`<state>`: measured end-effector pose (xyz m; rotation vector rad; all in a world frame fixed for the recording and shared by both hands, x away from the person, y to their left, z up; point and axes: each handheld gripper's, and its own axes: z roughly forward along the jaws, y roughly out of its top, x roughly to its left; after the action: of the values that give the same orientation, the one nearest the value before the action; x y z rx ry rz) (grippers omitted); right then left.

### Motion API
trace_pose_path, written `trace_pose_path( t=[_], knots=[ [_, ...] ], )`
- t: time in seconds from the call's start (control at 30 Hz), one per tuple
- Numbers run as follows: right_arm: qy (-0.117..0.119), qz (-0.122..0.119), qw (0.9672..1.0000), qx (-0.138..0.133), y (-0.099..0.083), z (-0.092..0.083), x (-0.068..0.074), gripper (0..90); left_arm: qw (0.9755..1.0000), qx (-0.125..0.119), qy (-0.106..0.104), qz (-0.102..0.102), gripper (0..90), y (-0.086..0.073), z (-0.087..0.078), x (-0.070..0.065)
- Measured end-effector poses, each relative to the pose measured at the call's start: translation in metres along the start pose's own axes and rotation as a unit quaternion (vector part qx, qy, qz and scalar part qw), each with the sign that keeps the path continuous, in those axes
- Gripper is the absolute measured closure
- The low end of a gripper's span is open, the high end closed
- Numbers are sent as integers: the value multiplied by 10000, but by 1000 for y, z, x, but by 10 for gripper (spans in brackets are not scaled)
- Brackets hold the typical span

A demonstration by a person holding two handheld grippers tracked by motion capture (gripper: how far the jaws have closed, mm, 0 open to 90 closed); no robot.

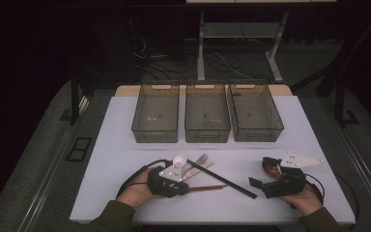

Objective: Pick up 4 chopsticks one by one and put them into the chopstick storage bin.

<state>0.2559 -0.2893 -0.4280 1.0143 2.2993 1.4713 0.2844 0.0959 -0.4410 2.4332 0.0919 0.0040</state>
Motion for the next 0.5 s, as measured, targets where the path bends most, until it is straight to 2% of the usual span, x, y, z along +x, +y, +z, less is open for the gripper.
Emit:
trace_pose_path(
  t=[0.5],
  knots=[
    [-2, -4, 10000, -5, 0, 0, 0, 28, 9999, 1, -90, 67, 773, -2, -3, -1]
  ],
)
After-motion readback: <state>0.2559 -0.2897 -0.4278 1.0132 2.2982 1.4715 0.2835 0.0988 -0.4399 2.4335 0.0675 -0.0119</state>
